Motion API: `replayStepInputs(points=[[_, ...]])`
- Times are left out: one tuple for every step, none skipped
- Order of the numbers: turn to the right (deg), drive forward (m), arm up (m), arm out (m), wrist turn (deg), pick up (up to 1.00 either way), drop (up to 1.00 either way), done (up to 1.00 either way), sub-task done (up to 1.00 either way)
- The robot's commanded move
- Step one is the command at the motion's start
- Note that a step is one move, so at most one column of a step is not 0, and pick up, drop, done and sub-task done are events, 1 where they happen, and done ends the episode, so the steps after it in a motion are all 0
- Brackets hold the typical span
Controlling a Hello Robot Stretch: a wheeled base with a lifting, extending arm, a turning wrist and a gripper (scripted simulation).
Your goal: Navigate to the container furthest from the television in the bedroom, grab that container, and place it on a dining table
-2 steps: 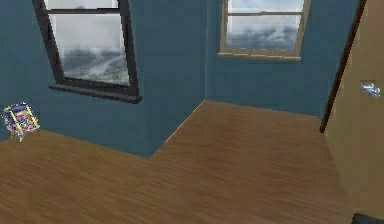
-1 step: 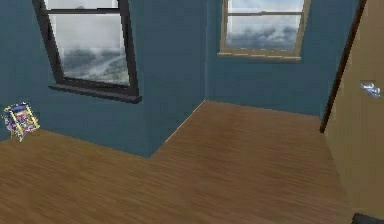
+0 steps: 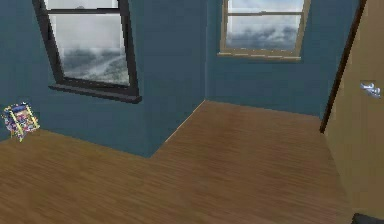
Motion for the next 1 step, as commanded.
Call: replayStepInputs(points=[[0.0,0.0,0.0,0.0,-45.0,0.0,0.0,0.0,0.0]])
